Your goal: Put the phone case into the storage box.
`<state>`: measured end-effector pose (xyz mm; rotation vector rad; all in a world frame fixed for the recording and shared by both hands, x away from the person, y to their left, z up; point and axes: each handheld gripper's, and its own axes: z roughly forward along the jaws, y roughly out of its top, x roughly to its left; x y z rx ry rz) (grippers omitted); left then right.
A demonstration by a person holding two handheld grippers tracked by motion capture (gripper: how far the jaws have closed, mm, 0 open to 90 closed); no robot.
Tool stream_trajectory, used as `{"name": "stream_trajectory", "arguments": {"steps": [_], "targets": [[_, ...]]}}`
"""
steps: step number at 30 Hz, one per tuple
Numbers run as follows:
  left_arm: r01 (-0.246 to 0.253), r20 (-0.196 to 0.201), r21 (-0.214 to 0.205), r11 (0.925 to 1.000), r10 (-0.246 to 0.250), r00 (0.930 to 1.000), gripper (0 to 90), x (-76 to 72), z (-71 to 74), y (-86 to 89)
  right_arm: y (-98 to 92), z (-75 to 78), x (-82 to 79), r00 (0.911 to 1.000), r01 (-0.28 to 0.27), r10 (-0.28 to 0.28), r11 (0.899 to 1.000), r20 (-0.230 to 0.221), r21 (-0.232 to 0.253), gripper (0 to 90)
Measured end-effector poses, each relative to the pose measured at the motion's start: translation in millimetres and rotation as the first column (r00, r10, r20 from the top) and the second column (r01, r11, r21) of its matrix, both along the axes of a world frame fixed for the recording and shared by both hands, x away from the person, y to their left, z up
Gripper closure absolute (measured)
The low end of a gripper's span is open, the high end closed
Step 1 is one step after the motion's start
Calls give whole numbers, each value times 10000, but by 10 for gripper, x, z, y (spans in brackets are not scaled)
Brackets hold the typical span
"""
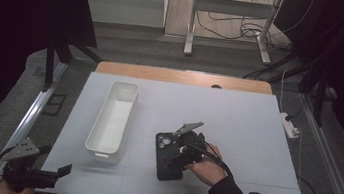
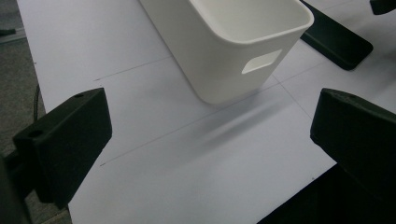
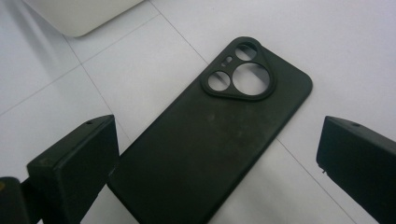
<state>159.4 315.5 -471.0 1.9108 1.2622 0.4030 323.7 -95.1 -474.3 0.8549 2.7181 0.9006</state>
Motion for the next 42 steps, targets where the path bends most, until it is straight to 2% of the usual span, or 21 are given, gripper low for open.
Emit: {"name": "stream_trajectory", "arguments": {"steps": [3,9,12,14,15,16,18,22,24,31,35,42], "targets": [[1,-1,-2,10000,-1,10000,0,0,0,0,61,-24,18,10000,-72,72,9999,-18,-144,0],[16,-4,3,10000,-16,10000,0,-1,0,0,155,-63,56,9986,-107,92,9995,-530,-288,0],[28,-4,-13,10000,-28,10000,0,-1,0,2,176,-79,63,9991,-94,73,9987,-413,-507,94],[37,0,-20,10000,-37,10000,0,-1,0,3,176,-86,70,9986,-90,56,9977,-517,-670,259],[36,0,-23,10000,-36,10000,0,-2,0,3,174,-88,73,9985,-140,101,9973,-546,-718,310],[36,0,-23,10000,-36,10000,0,-2,0,3,174,-88,73,9985,-140,101,9973,-546,-718,310],[47,-1,-17,10000,-47,10000,0,-1,0,2,170,-100,86,9971,-266,204,9962,-735,-835,471],[63,6,-17,10000,-63,10000,0,-2,0,1,180,-133,69,9951,-673,592,9925,-797,-1020,788],[70,6,-23,10000,-70,10000,0,-2,0,2,188,-134,60,9936,-910,835,9907,-761,-1011,894],[89,-8,-9,10000,-89,10000,0,0,0,0,244,-145,19,9890,-1295,1237,9891,-805,-706,895],[99,-11,7,10000,-99,10000,0,1,-1,-1,353,-181,-54,9795,-1820,1775,9824,-950,-410,895],[134,-14,38,9999,-134,9999,1,1,-1,-4,510,-301,-162,9636,-2470,2383,9670,-1215,-622,895]]}}
